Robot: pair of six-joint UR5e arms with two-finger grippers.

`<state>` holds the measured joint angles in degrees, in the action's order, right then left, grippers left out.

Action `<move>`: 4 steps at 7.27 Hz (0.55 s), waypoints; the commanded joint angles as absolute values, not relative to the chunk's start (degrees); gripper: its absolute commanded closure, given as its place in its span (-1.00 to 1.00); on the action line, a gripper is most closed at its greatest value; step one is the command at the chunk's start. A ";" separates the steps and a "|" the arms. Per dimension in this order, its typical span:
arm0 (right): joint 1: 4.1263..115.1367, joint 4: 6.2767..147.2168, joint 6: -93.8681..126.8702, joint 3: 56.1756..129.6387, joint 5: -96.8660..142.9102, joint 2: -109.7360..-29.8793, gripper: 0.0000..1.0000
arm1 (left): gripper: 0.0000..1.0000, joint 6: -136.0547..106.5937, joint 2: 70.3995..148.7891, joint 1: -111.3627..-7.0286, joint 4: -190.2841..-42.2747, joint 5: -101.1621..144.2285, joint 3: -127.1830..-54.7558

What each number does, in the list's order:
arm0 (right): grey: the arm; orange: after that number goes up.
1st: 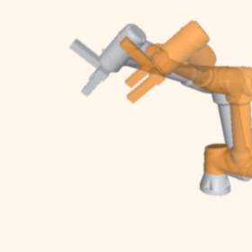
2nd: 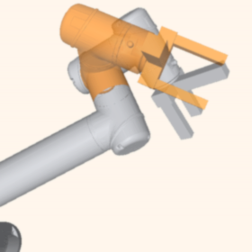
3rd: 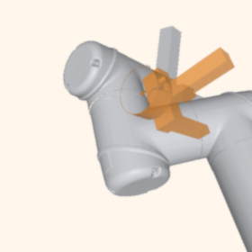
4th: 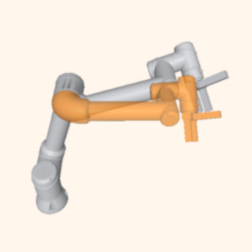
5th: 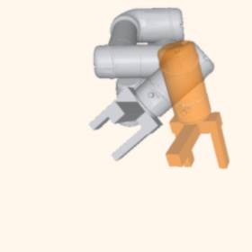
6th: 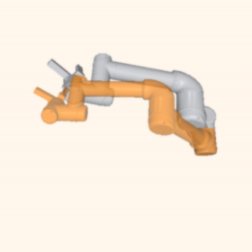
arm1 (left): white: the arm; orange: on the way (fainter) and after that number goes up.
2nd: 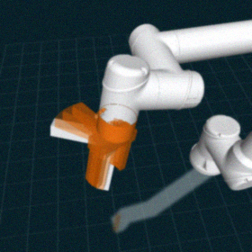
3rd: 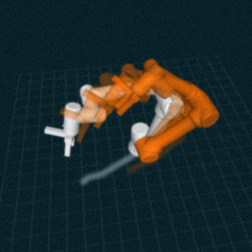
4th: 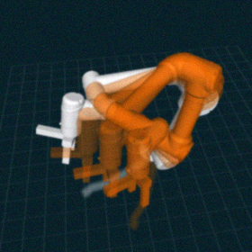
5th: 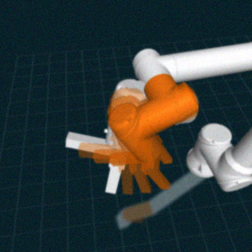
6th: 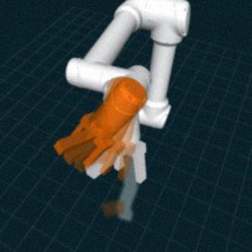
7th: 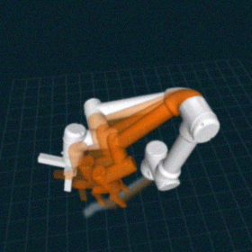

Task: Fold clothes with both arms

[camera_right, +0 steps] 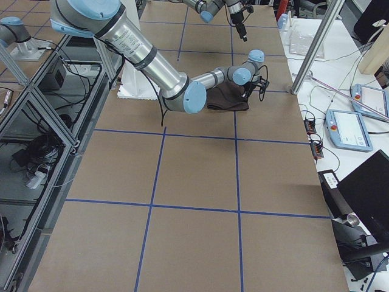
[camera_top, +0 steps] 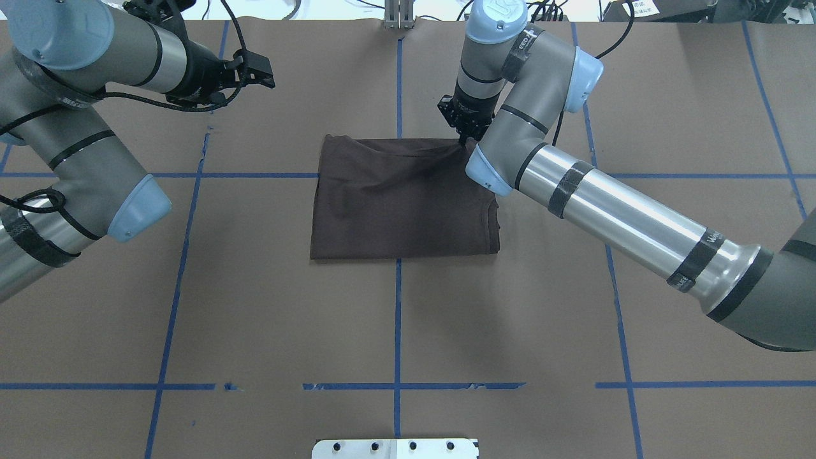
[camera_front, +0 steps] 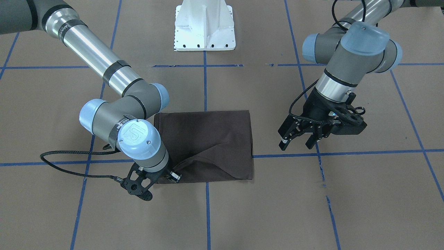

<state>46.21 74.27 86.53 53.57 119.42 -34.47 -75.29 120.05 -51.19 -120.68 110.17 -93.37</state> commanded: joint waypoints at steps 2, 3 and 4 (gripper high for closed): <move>48.08 79.80 83.59 53.79 119.09 -34.54 0.98 | -1.00 -75.32 119.97 -51.15 -120.59 110.30 -93.52; 48.42 79.63 82.80 53.79 119.18 -34.54 -0.98 | -1.00 -75.32 119.97 -51.15 -120.59 110.30 -93.43; 49.73 79.80 79.05 53.79 119.18 -34.72 -1.00 | -1.00 -75.24 119.88 -51.15 -120.59 110.30 -93.34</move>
<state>48.58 79.57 82.30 53.78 119.16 -34.60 -75.31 119.95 -51.15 -120.59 110.29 -93.43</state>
